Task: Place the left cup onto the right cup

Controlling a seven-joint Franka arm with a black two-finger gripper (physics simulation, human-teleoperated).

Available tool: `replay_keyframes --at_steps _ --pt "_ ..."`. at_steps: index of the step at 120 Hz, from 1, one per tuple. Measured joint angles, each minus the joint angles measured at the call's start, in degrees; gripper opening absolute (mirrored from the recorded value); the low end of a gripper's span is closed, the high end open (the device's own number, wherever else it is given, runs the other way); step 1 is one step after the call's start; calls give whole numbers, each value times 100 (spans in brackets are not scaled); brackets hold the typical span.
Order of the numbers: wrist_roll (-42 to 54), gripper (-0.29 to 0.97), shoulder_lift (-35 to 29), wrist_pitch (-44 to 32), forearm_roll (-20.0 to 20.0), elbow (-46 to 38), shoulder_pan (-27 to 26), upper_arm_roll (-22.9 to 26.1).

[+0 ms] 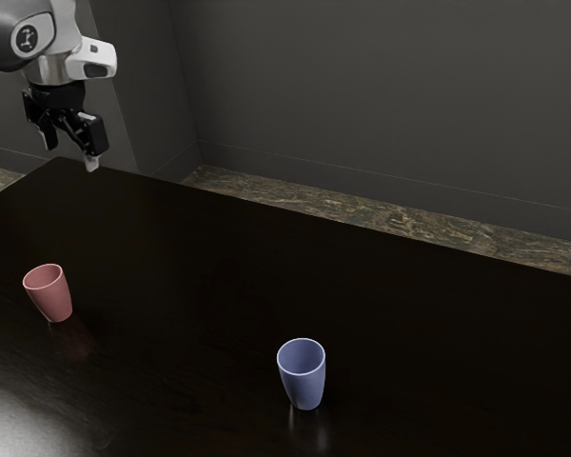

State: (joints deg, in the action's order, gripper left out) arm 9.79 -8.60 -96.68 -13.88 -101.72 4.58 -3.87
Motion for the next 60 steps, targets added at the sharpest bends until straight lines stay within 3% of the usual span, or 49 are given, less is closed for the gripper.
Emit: replay_keyframes --at_steps 60 --pt "-83 68 227 -45 6 -50 -28 15"
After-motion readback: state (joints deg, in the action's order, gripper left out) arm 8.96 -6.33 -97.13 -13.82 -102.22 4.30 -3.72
